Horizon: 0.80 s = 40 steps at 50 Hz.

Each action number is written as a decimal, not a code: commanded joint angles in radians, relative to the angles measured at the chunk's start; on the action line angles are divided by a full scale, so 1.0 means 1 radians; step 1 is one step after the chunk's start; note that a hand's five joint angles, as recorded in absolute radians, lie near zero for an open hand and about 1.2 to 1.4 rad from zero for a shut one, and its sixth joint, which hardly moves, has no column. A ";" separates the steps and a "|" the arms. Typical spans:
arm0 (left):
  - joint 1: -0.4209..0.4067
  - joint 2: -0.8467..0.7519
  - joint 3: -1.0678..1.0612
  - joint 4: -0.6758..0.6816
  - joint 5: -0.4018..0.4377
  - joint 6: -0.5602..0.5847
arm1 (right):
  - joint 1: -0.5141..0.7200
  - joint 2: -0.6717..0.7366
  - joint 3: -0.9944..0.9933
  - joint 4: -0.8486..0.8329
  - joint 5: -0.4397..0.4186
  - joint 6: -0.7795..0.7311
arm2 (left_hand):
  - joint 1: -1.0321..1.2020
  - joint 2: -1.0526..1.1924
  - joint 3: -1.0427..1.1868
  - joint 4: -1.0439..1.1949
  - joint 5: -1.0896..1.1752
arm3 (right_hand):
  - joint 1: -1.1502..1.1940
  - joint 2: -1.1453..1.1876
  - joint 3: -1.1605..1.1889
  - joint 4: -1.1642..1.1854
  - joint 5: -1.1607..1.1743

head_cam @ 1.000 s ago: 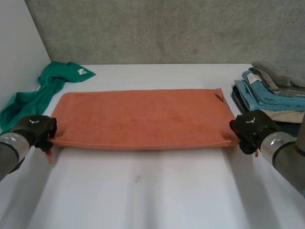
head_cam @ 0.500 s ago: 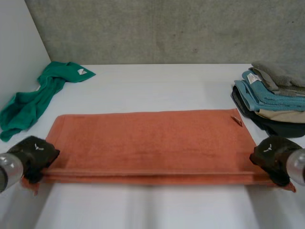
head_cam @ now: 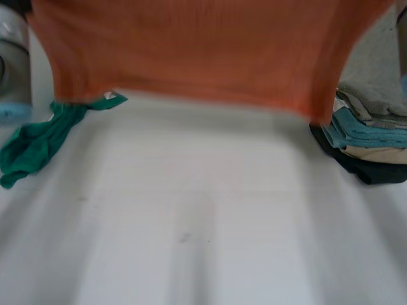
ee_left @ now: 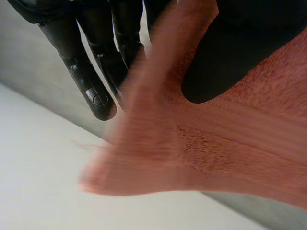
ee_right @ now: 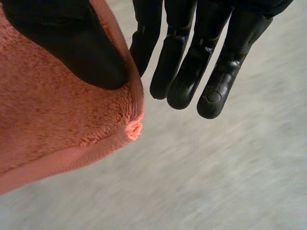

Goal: Fold the laundry.

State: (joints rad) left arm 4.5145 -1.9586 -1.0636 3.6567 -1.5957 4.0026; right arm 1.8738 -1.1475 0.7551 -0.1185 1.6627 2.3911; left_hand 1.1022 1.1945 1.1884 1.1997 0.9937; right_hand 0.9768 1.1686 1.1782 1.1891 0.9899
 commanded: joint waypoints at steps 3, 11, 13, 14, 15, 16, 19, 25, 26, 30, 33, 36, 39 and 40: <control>0.043 0.087 -0.033 -0.078 0.005 -0.321 | 0.039 -0.034 0.087 -0.076 -0.004 0.016 | 0.294 0.202 0.208 0.197 0.228 | 0.419 0.228 0.218 0.207 0.232; 0.080 0.092 -0.284 -0.109 0.011 -0.427 | 0.048 -0.023 0.384 -0.073 -0.017 0.010 | 0.294 0.202 0.208 0.197 0.228 | 0.419 0.228 0.218 0.207 0.232; 0.091 0.083 -0.361 -0.109 0.013 -0.430 | 0.050 -0.017 0.433 -0.073 -0.021 0.010 | 0.294 0.202 0.208 0.197 0.228 | 0.419 0.228 0.218 0.207 0.232; 0.095 0.072 -0.381 -0.109 0.013 -0.430 | 0.051 -0.011 0.456 -0.073 -0.021 0.010 | 0.294 0.202 0.208 0.197 0.228 | 0.419 0.228 0.218 0.207 0.232; 0.097 0.040 -0.413 -0.109 0.014 -0.431 | 0.053 0.014 0.498 -0.072 -0.024 0.007 | 0.294 0.202 0.208 0.197 0.228 | 0.419 0.228 0.218 0.207 0.232; 0.098 0.011 -0.430 -0.109 0.014 -0.432 | 0.053 0.026 0.512 -0.072 -0.024 0.004 | 0.294 0.202 0.208 0.197 0.228 | 0.419 0.228 0.218 0.207 0.232; 0.095 -0.077 -0.475 -0.116 0.022 -0.427 | 0.053 0.074 0.564 -0.069 -0.026 -0.012 | 0.294 0.202 0.208 0.197 0.228 | 0.419 0.228 0.218 0.207 0.232; 0.132 -0.151 -0.512 -0.182 0.025 -0.396 | 0.051 0.123 0.604 0.008 -0.023 -0.061 | 0.294 0.202 0.208 0.197 0.228 | 0.419 0.228 0.218 0.207 0.232; 0.143 -0.163 -0.525 -0.232 0.025 -0.366 | 0.044 0.121 0.612 0.057 -0.023 -0.078 | 0.294 0.202 0.208 0.197 0.228 | 0.419 0.228 0.218 0.207 0.232; 0.152 -0.151 -0.559 -0.367 0.026 -0.269 | 0.042 0.103 0.627 0.195 -0.023 -0.110 | 0.294 0.202 0.208 0.197 0.228 | 0.419 0.228 0.218 0.207 0.232; 0.158 -0.088 -0.591 -0.440 0.028 -0.234 | 0.042 0.062 0.644 0.319 -0.026 -0.121 | 0.294 0.202 0.208 0.197 0.228 | 0.419 0.228 0.218 0.207 0.232; 0.179 0.027 -0.645 -0.504 0.031 -0.220 | 0.041 0.016 0.670 0.402 -0.029 -0.127 | 0.294 0.202 0.208 0.197 0.228 | 0.419 0.228 0.218 0.207 0.232; 0.192 0.133 -0.705 -0.559 0.051 -0.195 | 0.039 -0.070 0.710 0.490 -0.031 -0.144 | 0.294 0.202 0.208 0.197 0.228 | 0.419 0.228 0.218 0.207 0.232; 0.195 0.161 -0.719 -0.578 0.057 -0.179 | 0.038 -0.092 0.722 0.508 -0.034 -0.151 | 0.294 0.202 0.208 0.197 0.228 | 0.419 0.228 0.218 0.207 0.232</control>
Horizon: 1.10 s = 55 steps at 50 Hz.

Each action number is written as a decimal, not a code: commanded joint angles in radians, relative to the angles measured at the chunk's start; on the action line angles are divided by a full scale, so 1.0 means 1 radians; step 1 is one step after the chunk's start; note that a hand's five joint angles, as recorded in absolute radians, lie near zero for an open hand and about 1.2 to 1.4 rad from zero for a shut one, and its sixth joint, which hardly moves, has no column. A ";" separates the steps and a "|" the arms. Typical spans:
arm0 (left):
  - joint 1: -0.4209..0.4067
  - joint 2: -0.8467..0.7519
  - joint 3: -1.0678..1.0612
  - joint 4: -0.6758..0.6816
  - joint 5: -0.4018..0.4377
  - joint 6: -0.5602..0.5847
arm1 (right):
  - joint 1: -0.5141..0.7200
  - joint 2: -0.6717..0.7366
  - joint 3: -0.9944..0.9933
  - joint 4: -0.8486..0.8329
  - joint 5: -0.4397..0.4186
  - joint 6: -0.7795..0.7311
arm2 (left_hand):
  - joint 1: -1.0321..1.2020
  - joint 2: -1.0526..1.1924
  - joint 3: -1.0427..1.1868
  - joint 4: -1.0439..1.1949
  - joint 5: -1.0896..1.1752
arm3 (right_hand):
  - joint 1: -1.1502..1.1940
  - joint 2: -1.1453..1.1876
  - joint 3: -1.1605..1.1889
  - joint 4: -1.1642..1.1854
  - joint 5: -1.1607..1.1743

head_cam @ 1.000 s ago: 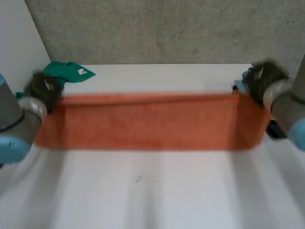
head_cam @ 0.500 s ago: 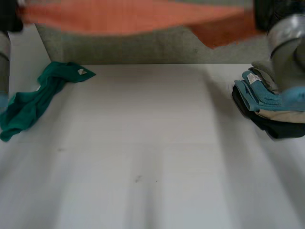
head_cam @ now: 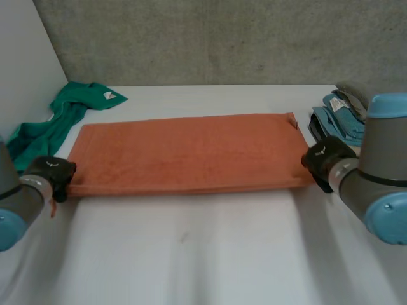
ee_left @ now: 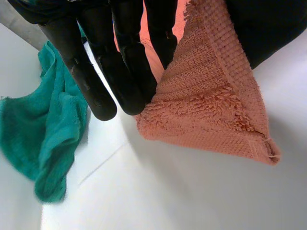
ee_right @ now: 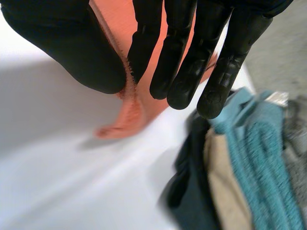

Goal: Fold the laundry.

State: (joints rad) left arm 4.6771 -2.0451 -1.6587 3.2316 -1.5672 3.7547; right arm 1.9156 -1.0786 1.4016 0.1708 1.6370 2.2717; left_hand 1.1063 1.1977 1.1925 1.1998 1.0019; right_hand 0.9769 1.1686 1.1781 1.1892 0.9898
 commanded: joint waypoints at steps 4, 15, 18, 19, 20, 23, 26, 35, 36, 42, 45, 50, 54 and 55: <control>0.058 0.379 -0.237 -0.260 0.065 0.203 | -0.020 -0.260 0.157 0.300 -0.029 -0.104 | 0.290 0.199 0.204 0.196 0.220 | 0.419 0.228 0.218 0.207 0.232; 0.139 0.597 -0.467 -0.285 0.208 0.442 | -0.122 -0.362 0.356 0.332 -0.069 -0.233 | 0.290 0.199 0.204 0.196 0.220 | 0.419 0.228 0.218 0.207 0.232; 0.146 0.562 -0.417 -0.253 0.237 0.433 | -0.116 -0.331 0.329 0.285 -0.074 -0.230 | 0.290 0.199 0.204 0.196 0.220 | 0.419 0.228 0.218 0.207 0.232; 0.146 0.542 -0.400 -0.237 0.240 0.430 | -0.116 -0.314 0.312 0.267 -0.071 -0.225 | 0.290 0.199 0.204 0.196 0.220 | 0.419 0.228 0.218 0.207 0.232; 0.141 0.516 -0.382 -0.219 0.240 0.424 | -0.116 -0.296 0.291 0.247 -0.068 -0.222 | 0.290 0.199 0.204 0.196 0.220 | 0.419 0.228 0.218 0.207 0.232; 0.082 0.419 -0.291 -0.152 0.237 0.383 | -0.115 -0.224 0.208 0.181 -0.057 -0.207 | 0.290 0.199 0.204 0.196 0.220 | 0.419 0.228 0.218 0.207 0.232; 0.022 0.320 -0.191 -0.083 0.204 0.344 | -0.109 -0.167 0.123 0.122 -0.043 -0.163 | 0.290 0.199 0.204 0.196 0.220 | 0.419 0.228 0.218 0.207 0.232; -0.086 0.007 0.045 0.077 -0.025 0.330 | -0.010 0.055 -0.101 -0.132 -0.025 -0.133 | 0.290 0.199 0.204 0.196 0.220 | 0.419 0.228 0.218 0.207 0.232; -0.098 -0.021 0.069 0.089 -0.037 0.332 | -0.006 0.096 -0.128 -0.178 -0.025 -0.142 | 0.290 0.199 0.204 0.196 0.220 | 0.419 0.228 0.218 0.207 0.232; -0.129 -0.188 0.238 0.187 -0.097 0.336 | 0.000 0.215 -0.211 -0.296 -0.023 -0.198 | 0.290 0.199 0.204 0.196 0.220 | 0.419 0.228 0.218 0.207 0.232; -0.135 -0.228 0.270 0.218 -0.100 0.340 | 0.000 0.270 -0.257 -0.364 -0.022 -0.213 | 0.290 0.199 0.204 0.196 0.220 | 0.419 0.228 0.218 0.207 0.232; -0.141 -0.262 0.290 0.280 -0.100 0.340 | 0.000 0.350 -0.332 -0.389 -0.003 -0.232 | 0.290 0.199 0.204 0.196 0.220 | 0.419 0.228 0.218 0.207 0.232; -0.143 -0.283 0.292 0.333 -0.108 0.340 | 0.002 0.393 -0.384 -0.392 0.018 -0.233 | -0.060 -0.151 -0.146 -0.154 -0.130 | -0.310 -0.501 -0.511 -0.522 -0.497; -0.143 -0.290 0.289 0.349 -0.112 0.340 | 0.002 0.394 -0.388 -0.393 0.023 -0.232 | -0.632 -0.723 -0.718 -0.725 -0.702 | -0.619 -0.810 -0.820 -0.831 -0.806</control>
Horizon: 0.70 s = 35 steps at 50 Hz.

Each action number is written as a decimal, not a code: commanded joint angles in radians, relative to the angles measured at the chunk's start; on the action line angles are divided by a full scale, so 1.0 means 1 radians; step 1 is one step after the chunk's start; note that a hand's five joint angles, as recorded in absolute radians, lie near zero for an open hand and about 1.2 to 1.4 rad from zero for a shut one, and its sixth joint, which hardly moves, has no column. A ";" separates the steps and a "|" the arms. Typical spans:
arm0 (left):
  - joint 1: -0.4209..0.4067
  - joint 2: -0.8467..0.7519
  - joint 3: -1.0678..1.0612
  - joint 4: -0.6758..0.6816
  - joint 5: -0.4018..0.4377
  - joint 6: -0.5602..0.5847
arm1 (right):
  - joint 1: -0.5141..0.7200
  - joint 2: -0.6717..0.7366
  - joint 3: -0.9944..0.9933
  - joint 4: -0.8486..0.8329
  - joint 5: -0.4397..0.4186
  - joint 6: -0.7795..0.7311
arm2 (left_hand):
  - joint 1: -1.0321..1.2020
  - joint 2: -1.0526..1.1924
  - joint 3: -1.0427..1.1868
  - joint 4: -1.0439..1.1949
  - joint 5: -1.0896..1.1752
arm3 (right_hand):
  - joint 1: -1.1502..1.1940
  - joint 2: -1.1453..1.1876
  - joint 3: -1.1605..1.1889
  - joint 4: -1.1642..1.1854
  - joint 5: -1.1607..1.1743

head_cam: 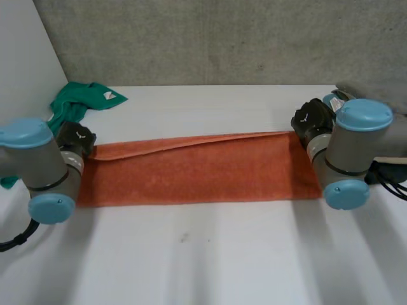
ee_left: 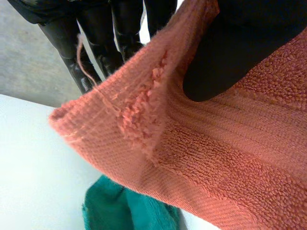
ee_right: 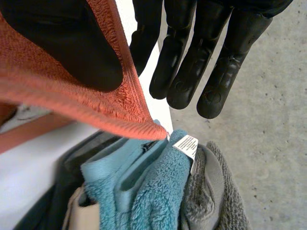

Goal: Fold the laundry.

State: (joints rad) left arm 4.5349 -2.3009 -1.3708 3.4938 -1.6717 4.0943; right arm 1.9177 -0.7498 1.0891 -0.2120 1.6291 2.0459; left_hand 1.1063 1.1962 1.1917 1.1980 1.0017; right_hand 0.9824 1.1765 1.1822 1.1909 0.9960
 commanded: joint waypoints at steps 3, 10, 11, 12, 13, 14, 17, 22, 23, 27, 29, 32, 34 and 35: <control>-0.003 -0.035 0.001 0.100 -0.020 0.001 | 0.000 0.061 -0.093 -0.013 0.047 0.007 | -0.932 -1.022 -1.017 -1.023 -1.002 | -0.808 -1.002 -1.008 -1.016 -0.996; -0.007 0.006 0.007 0.103 -0.043 -0.022 | 0.004 -0.025 -0.132 -0.009 0.058 0.118 | -0.932 -1.022 -1.017 -1.023 -1.002 | -0.808 -1.002 -1.008 -1.016 -0.996; -0.004 0.050 -0.001 0.102 -0.042 -0.032 | 0.000 -0.058 -0.132 -0.003 0.054 0.160 | -0.932 -1.022 -1.017 -1.023 -1.002 | -0.808 -1.002 -1.008 -1.016 -0.996; -0.003 0.066 -0.005 0.102 -0.040 -0.040 | 0.000 -0.072 -0.132 0.000 0.052 0.180 | -0.932 -1.022 -1.017 -1.023 -1.002 | -0.808 -1.002 -1.008 -1.016 -0.996; -0.005 0.087 -0.008 0.100 -0.039 -0.055 | -0.002 -0.085 -0.132 0.005 0.049 0.195 | -0.932 -1.022 -1.017 -1.023 -1.002 | -0.808 -1.002 -1.008 -1.016 -0.996; -0.005 0.101 -0.013 0.099 -0.037 -0.067 | -0.003 -0.100 -0.127 0.013 0.049 0.212 | -0.932 -1.022 -1.017 -1.023 -1.002 | -0.808 -1.002 -1.008 -1.016 -0.996; -0.007 0.153 -0.033 0.094 -0.031 -0.144 | -0.005 -0.149 -0.124 0.074 0.041 0.249 | -0.932 -1.022 -1.017 -1.023 -1.002 | -0.808 -1.002 -1.008 -1.016 -0.996; -0.005 0.210 -0.057 0.077 0.012 -0.241 | -0.008 -0.201 -0.124 0.218 -0.009 0.267 | -0.932 -1.022 -1.017 -1.023 -1.002 | -0.808 -1.002 -1.008 -1.016 -0.996; -0.003 0.218 -0.069 0.064 0.024 -0.255 | -0.008 -0.203 -0.124 0.233 -0.014 0.269 | -0.931 -1.021 -1.016 -1.023 -1.001 | -0.808 -1.002 -1.008 -1.016 -0.996; 0.001 0.233 -0.097 0.018 0.030 -0.261 | -0.009 -0.218 -0.114 0.301 -0.012 0.278 | -0.928 -1.018 -1.013 -1.020 -0.998 | -0.808 -1.002 -1.008 -1.016 -0.996; 0.004 0.244 -0.111 0.001 0.032 -0.262 | -0.011 -0.229 -0.094 0.342 -0.014 0.296 | -0.925 -1.015 -1.010 -1.017 -0.995 | -0.808 -1.002 -1.007 -1.016 -0.996; 0.007 0.267 -0.142 -0.021 0.032 -0.269 | -0.025 -0.243 -0.045 0.393 -0.015 0.315 | -0.922 -1.012 -1.008 -1.014 -0.992 | -0.698 -0.892 -0.898 -0.907 -0.886; 0.007 0.287 -0.169 -0.025 0.032 -0.273 | -0.029 -0.256 -0.015 0.416 -0.022 0.324 | -0.922 -1.012 -1.008 -1.014 -0.992 | -0.625 -0.819 -0.824 -0.833 -0.813; 0.007 0.291 -0.177 -0.027 0.032 -0.275 | -0.031 -0.266 0.004 0.428 -0.025 0.333 | -0.922 -1.012 -1.008 -1.014 -0.992 | -0.598 -0.792 -0.798 -0.807 -0.786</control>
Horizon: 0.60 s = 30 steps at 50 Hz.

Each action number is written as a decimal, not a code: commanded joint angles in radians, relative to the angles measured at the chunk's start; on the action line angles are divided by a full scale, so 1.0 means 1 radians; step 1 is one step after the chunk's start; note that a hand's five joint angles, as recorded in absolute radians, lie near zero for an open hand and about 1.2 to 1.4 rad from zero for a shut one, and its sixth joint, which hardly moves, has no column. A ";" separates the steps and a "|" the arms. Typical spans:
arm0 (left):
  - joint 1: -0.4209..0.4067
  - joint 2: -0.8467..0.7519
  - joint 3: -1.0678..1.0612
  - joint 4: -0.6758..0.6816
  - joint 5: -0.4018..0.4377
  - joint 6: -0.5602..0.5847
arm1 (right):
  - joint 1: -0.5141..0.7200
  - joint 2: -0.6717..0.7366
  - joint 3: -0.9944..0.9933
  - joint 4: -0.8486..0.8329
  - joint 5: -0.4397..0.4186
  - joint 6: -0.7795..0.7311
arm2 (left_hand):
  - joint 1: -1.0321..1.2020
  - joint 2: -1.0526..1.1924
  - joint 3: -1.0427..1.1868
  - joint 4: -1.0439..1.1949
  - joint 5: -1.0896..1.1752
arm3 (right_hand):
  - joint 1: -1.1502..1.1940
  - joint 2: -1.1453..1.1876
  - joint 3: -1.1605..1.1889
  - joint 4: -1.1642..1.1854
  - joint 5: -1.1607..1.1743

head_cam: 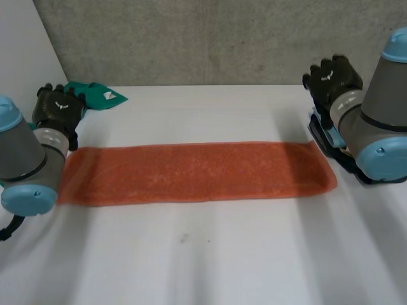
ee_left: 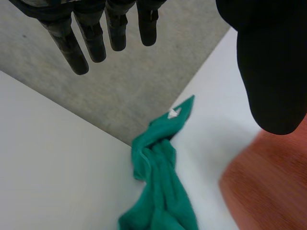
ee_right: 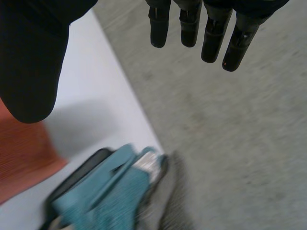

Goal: Fold the laundry.

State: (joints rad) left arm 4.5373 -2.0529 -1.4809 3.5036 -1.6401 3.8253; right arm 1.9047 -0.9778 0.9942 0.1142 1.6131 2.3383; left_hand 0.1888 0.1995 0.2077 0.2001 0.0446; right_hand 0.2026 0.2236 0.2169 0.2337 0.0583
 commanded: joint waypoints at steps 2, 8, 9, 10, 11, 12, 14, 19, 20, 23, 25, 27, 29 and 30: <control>0.005 0.063 -0.096 -0.040 0.000 -0.012 | -0.021 -0.067 0.156 0.125 -0.012 0.062 | -0.008 -0.018 -0.027 -0.019 -0.038 | 0.194 0.173 0.179 0.162 0.163; 0.006 0.111 -0.174 -0.043 0.002 -0.062 | -0.065 -0.113 0.345 0.099 -0.047 0.098 | -0.011 -0.021 -0.029 -0.022 -0.041 | 0.229 0.208 0.214 0.198 0.199; 0.006 0.115 -0.183 -0.043 0.003 -0.073 | -0.075 -0.116 0.369 0.087 -0.061 0.099 | -0.011 -0.021 -0.029 -0.022 -0.041 | 0.235 0.214 0.220 0.204 0.204; 0.006 0.120 -0.191 -0.043 0.005 -0.087 | -0.082 -0.117 0.394 0.072 -0.074 0.099 | -0.011 -0.021 -0.029 -0.022 -0.041 | 0.243 0.222 0.229 0.212 0.213; 0.008 0.126 -0.200 -0.043 0.005 -0.101 | -0.098 -0.119 0.441 0.032 -0.100 0.099 | -0.011 -0.021 -0.029 -0.022 -0.041 | 0.267 0.246 0.252 0.236 0.236; 0.008 0.132 -0.214 -0.043 0.008 -0.133 | -0.105 -0.119 0.464 0.009 -0.111 0.099 | -0.011 -0.021 -0.029 -0.022 -0.041 | 0.273 0.252 0.258 0.242 0.243; 0.008 0.135 -0.228 -0.043 0.016 -0.167 | -0.118 -0.119 0.507 -0.040 -0.127 0.099 | -0.010 -0.021 -0.029 -0.022 -0.041 | 0.276 0.255 0.261 0.245 0.246; 0.008 0.140 -0.256 -0.043 0.074 -0.240 | -0.156 -0.119 0.601 -0.191 -0.151 0.096 | -0.005 -0.015 -0.024 -0.016 -0.035 | 0.282 0.261 0.267 0.251 0.251; 0.009 0.142 -0.260 -0.043 0.091 -0.249 | -0.161 -0.117 0.609 -0.205 -0.156 0.098 | -0.005 -0.015 -0.024 -0.016 -0.035 | 0.287 0.266 0.273 0.256 0.257; 0.009 0.143 -0.265 -0.043 0.098 -0.253 | -0.179 -0.110 0.624 -0.252 -0.176 0.096 | -0.002 -0.012 -0.021 -0.013 -0.032 | 0.366 0.345 0.352 0.335 0.336; 0.011 0.143 -0.266 -0.041 0.098 -0.253 | -0.184 -0.105 0.627 -0.269 -0.186 0.096 | -0.002 -0.012 -0.021 -0.013 -0.032 | 0.396 0.375 0.382 0.365 0.366; 0.012 0.143 -0.266 -0.041 0.100 -0.253 | -0.193 -0.099 0.629 -0.290 -0.206 0.099 | -0.002 -0.012 -0.021 -0.013 -0.032 | 0.422 0.401 0.408 0.391 0.392; 0.013 0.142 -0.266 -0.041 0.101 -0.253 | -0.197 -0.093 0.629 -0.300 -0.216 0.101 | -0.002 -0.012 -0.021 -0.013 -0.032 | 0.449 0.428 0.435 0.418 0.419; 0.014 0.142 -0.266 -0.041 0.101 -0.253 | -0.197 -0.087 0.630 -0.307 -0.225 0.101 | -0.002 -0.012 -0.021 -0.013 -0.032 | 0.493 0.472 0.478 0.461 0.462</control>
State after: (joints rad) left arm 4.5479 -1.9095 -1.7476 3.4615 -1.5425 3.5685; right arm 1.7208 -1.0842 1.6249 -0.1536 1.4256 2.4357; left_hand 0.1888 0.1995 0.2077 0.2001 0.0447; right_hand 0.4469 0.5223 0.5232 0.5210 0.3271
